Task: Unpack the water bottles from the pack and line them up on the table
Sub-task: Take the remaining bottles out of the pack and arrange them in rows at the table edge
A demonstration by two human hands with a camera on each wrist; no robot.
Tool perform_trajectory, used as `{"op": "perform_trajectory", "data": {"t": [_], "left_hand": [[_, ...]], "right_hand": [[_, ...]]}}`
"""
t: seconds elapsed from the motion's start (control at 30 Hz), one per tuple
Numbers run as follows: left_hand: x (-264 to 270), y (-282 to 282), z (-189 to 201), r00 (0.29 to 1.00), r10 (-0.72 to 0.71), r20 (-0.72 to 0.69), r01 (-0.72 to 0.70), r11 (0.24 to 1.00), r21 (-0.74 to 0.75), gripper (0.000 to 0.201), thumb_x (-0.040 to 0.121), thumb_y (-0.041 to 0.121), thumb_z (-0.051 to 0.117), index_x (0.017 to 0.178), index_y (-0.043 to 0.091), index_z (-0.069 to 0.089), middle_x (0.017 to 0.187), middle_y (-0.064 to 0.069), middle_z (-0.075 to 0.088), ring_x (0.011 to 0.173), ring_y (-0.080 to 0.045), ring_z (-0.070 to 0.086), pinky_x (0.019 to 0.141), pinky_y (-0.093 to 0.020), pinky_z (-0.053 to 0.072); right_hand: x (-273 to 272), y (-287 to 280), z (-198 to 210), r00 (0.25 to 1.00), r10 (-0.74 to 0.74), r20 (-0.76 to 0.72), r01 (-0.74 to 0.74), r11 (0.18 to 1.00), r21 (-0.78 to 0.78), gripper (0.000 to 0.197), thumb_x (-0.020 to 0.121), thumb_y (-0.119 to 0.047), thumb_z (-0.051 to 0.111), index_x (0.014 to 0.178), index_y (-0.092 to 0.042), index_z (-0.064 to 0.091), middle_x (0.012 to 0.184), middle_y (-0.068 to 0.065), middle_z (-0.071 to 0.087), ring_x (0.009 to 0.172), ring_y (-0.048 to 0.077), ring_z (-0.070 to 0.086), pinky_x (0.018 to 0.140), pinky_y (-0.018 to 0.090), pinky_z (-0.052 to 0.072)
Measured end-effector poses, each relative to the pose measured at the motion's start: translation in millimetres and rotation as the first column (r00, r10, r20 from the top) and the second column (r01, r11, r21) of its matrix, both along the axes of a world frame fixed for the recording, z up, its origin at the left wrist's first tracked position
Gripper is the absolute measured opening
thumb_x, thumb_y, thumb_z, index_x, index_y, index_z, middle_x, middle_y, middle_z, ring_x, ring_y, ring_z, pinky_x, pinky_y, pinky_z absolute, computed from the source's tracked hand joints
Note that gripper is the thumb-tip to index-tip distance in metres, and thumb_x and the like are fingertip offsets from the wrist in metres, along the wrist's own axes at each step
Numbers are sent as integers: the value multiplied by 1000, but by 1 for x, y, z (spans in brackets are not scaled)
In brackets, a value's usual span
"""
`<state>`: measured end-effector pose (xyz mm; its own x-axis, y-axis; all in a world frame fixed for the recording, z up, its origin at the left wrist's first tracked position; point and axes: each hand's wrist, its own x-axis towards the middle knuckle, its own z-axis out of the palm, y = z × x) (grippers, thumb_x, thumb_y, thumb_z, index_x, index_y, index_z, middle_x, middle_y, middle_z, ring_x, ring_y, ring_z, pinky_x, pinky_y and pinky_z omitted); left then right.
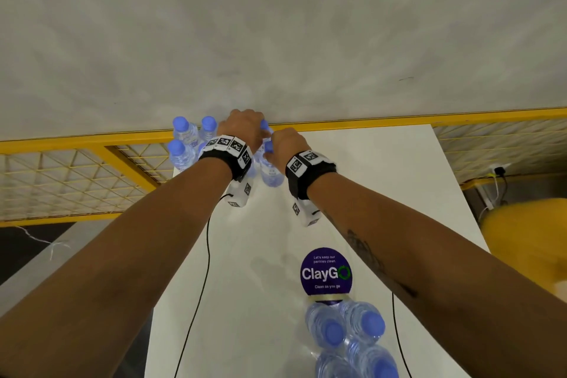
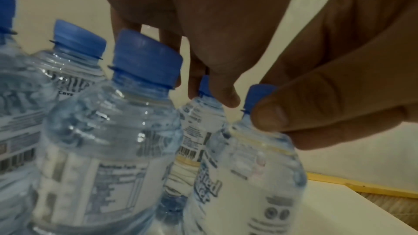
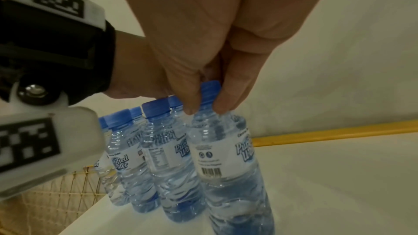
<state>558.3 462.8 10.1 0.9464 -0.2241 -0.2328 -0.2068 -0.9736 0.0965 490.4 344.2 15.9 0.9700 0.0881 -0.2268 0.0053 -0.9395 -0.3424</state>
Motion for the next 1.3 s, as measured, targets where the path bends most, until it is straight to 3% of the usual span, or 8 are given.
{"op": "perform_trajectory", "data": {"t": [0.1, 0.43, 0.57, 0.63, 0.8, 0.9, 1.07, 1.3], "left_hand": [[-2, 1, 3, 1000, -6, -15, 6, 1000, 0, 28, 94, 26, 54, 121, 23, 62, 123, -2, 63, 121, -30, 52, 97, -51, 51], [-1, 1, 13, 998, -34, -43, 34, 999, 8, 18, 93, 29, 58, 102, 18, 68, 109, -6, 67, 100, -31, 63, 89, -41, 54], [-6, 4, 19, 997, -19, -80, 21, 1000, 19, 24, 96, 33, 54, 111, 17, 64, 116, -5, 66, 107, -31, 61, 93, -46, 52], [-14, 9, 20, 1000, -24, 16, 23, 1000, 6, 32, 98, 37, 50, 123, 19, 57, 123, -5, 61, 117, -32, 54, 92, -48, 50], [-81, 13, 30, 960, -98, 263, 170, 948, -268, 42, 100, 42, 55, 134, 18, 60, 130, -6, 62, 121, -34, 54, 96, -49, 49], [-135, 5, 32, 964, -143, 226, 231, 872, -432, 34, 98, 40, 63, 122, 17, 70, 124, -5, 68, 117, -28, 62, 98, -44, 50], [-229, -11, 39, 956, -275, 98, 289, 836, -466, 19, 96, 24, 60, 109, 23, 73, 107, 0, 72, 101, -24, 68, 86, -44, 55], [-328, -21, 44, 906, -396, -152, 315, 868, -384, 36, 88, 43, 46, 114, 35, 70, 112, 7, 68, 102, -22, 65, 86, -41, 54]], "right_hand": [[2, 5, 1, 1000, -4, 17, 3, 1000, 28, 36, 94, -27, 59, 129, -17, 61, 101, 13, 67, 98, 31, 66, 68, 25, 40], [-6, 19, -1, 997, -83, 7, 82, 996, 47, 24, 91, -25, 61, 111, -12, 66, 96, 10, 65, 98, 32, 65, 65, 29, 47], [-16, 13, 5, 993, -104, -47, 107, 992, 73, 30, 89, -24, 64, 111, -5, 64, 109, 18, 65, 101, 35, 64, 70, 34, 46], [-25, 1, 12, 991, -113, -77, 120, 988, 100, 33, 89, -27, 67, 111, -2, 63, 106, 17, 65, 103, 35, 64, 71, 33, 45], [-83, -32, 40, 999, -46, 21, 43, 991, 125, 50, 90, -33, 67, 131, -5, 56, 128, 13, 62, 119, 28, 57, 100, 33, 43], [-132, -48, 60, 998, 43, 40, -49, 986, 160, 41, 87, -28, 72, 121, -6, 65, 118, 11, 68, 110, 26, 62, 95, 30, 44], [-213, -66, 75, 995, 97, -26, -92, 985, 149, 31, 83, -32, 75, 108, -13, 71, 107, 6, 68, 97, 20, 64, 88, 32, 50], [-324, -70, 69, 974, 145, -173, -133, 988, 82, 13, 82, -29, 61, 87, -20, 68, 84, 1, 63, 78, 23, 64, 68, 33, 51]]}}
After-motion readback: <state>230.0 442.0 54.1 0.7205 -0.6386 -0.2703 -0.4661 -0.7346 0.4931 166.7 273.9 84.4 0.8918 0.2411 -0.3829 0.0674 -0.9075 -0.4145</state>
